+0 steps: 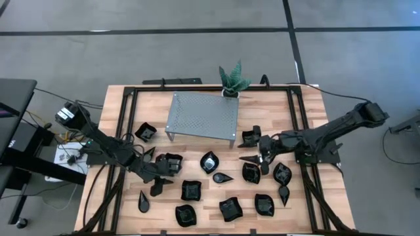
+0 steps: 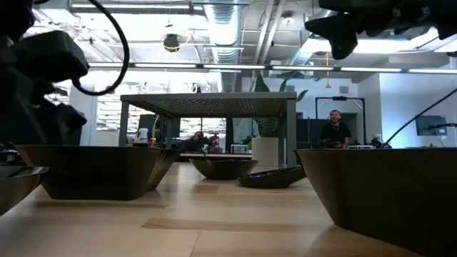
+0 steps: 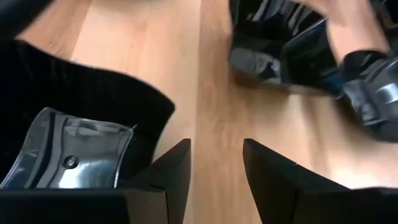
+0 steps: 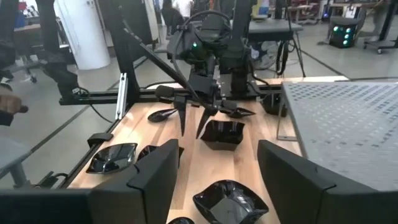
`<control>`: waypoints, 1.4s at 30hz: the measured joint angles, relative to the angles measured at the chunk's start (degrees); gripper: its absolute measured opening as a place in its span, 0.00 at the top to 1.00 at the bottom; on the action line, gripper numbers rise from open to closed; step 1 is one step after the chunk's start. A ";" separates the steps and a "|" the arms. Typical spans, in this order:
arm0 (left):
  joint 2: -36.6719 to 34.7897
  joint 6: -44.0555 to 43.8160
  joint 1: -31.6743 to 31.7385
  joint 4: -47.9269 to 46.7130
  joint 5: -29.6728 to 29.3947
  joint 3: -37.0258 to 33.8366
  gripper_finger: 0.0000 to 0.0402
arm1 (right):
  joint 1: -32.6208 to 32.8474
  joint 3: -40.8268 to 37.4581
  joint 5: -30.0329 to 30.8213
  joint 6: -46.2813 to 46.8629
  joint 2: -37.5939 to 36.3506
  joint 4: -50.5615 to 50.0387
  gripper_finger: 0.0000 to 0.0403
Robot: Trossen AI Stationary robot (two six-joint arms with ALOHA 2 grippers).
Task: Pick & Place Mini shaped plates
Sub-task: Put the black distorted square plate on the shelf
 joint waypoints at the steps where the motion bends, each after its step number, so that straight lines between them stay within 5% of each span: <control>1: 0.49 0.42 0.01 0.00 -0.50 0.00 0.64 | 0.04 0.17 0.00 0.74 0.61 0.00 0.46; 10: -2.08 2.84 0.01 0.22 -2.00 0.44 0.67 | 0.04 1.16 0.00 3.24 3.05 0.04 0.48; 16: -6.63 13.91 0.04 -0.41 -4.02 1.79 0.67 | 0.04 1.17 0.02 3.24 2.98 0.72 0.48; 23: -4.78 9.82 0.53 -8.84 -5.04 1.75 0.67 | -0.03 1.17 0.02 3.24 2.98 1.10 0.48; 33: -2.22 11.08 0.56 -8.79 -8.91 1.70 0.67 | -0.03 1.17 0.04 3.23 2.96 1.86 0.50; 42: -2.52 20.21 1.17 -8.38 -11.60 1.70 0.67 | -0.03 1.17 0.04 3.24 2.96 2.01 0.50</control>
